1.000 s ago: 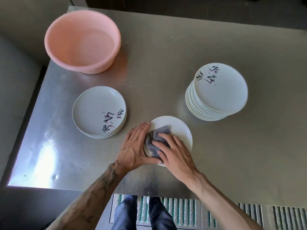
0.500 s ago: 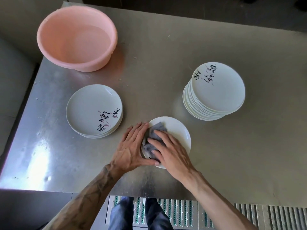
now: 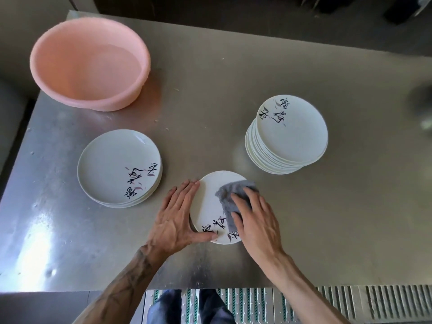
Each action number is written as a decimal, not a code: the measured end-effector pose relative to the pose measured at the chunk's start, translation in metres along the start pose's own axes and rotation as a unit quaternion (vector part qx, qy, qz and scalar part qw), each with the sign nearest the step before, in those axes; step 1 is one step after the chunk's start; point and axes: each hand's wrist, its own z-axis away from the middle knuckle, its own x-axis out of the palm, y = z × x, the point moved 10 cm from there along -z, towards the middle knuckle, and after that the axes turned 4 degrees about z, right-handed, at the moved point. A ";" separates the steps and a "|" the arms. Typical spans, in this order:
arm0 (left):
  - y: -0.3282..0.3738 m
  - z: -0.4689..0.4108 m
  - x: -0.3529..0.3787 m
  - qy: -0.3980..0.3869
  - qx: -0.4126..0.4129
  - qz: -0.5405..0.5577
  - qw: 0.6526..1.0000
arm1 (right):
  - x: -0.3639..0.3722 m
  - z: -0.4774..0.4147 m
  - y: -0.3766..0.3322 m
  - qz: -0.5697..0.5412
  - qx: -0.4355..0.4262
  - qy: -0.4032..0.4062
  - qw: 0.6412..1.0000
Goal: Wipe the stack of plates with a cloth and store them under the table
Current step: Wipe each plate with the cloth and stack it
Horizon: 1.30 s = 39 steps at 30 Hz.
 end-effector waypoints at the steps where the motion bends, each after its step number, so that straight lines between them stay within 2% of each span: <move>1: 0.000 0.000 0.000 0.003 -0.002 0.002 1.000 | 0.000 -0.013 -0.007 -0.016 -0.004 -0.005 1.000; 5: 0.002 0.000 -0.002 0.014 0.009 0.010 1.000 | 0.014 -0.032 -0.055 -0.073 -0.116 -0.049 0.989; 8: 0.003 0.000 -0.003 0.026 0.022 0.003 0.999 | 0.023 -0.007 -0.071 -0.060 -0.200 -0.064 0.976; 10: 0.002 0.001 -0.002 0.024 0.020 0.002 1.000 | 0.027 0.005 -0.070 -0.058 -0.227 -0.071 0.970; 12: 0.001 0.001 -0.002 0.020 0.017 0.002 1.000 | 0.021 -0.006 -0.064 -0.063 -0.215 -0.051 0.973; 16: -0.001 0.000 0.000 0.008 0.004 0.001 1.000 | 0.005 -0.038 -0.032 -0.069 -0.098 -0.023 0.993; 20: 0.000 0.001 0.000 0.003 0.006 0.004 1.000 | 0.005 -0.006 -0.003 -0.058 -0.045 -0.038 0.997; 24: -0.002 0.000 0.003 0.004 0.015 0.001 1.000 | 0.013 0.036 -0.011 -0.084 -0.068 -0.052 0.993; 28: -0.001 0.000 0.003 0.005 0.022 0.000 1.000 | 0.020 0.016 -0.043 -0.100 -0.108 -0.052 0.988; 32: -0.002 0.000 0.003 0.011 0.013 0.010 1.000 | 0.015 -0.033 -0.035 -0.125 -0.022 -0.045 0.991; 33: -0.002 0.000 0.001 0.017 0.010 0.012 1.000 | 0.014 -0.038 -0.038 -0.126 -0.022 -0.041 0.991; 37: 0.000 -0.001 -0.001 0.040 0.028 0.009 0.999 | 0.025 -0.017 -0.068 -0.117 -0.141 -0.069 0.981; 39: 0.000 -0.001 0.000 0.035 0.028 0.003 0.999 | 0.025 -0.009 -0.062 -0.107 -0.162 -0.065 0.979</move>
